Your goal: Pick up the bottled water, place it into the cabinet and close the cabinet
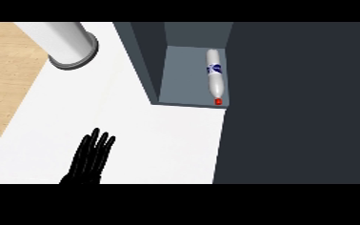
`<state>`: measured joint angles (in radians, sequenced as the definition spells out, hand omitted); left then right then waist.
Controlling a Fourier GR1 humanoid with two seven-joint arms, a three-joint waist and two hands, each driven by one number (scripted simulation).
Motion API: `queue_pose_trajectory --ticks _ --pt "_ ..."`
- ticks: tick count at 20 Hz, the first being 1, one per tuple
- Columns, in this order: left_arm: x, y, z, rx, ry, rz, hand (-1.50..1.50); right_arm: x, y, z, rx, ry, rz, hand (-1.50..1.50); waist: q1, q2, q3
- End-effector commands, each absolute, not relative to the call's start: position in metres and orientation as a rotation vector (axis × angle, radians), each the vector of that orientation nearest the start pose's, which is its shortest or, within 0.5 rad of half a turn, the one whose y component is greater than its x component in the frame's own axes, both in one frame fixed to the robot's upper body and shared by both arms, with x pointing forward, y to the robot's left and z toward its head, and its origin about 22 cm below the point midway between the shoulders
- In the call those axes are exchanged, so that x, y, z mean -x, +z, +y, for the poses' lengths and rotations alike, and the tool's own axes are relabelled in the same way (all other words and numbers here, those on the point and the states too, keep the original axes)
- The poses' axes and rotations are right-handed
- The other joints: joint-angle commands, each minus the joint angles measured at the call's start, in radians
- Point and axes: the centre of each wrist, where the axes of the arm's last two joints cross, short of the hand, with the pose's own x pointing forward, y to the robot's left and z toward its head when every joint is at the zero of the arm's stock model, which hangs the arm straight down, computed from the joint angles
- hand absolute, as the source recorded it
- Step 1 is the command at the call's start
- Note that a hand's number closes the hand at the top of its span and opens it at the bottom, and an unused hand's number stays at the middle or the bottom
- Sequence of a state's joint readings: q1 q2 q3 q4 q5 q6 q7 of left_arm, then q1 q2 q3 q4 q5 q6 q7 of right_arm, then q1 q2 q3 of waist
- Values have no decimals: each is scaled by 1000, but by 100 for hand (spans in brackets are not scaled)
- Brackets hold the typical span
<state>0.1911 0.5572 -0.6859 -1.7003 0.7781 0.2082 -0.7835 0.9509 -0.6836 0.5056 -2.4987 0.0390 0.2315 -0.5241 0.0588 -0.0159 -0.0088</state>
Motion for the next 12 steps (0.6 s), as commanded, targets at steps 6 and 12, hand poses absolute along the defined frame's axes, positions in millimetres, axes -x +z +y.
queue_pose_trajectory --ticks 6,12 --pt "-102 -7 284 463 109 -1843 -150 -33 159 -207 -626 735 -1812 150 39 18 -2" --pt "-100 -3 310 476 84 -1845 -150 -45 152 -196 -709 818 -1747 150 56 30 -2"
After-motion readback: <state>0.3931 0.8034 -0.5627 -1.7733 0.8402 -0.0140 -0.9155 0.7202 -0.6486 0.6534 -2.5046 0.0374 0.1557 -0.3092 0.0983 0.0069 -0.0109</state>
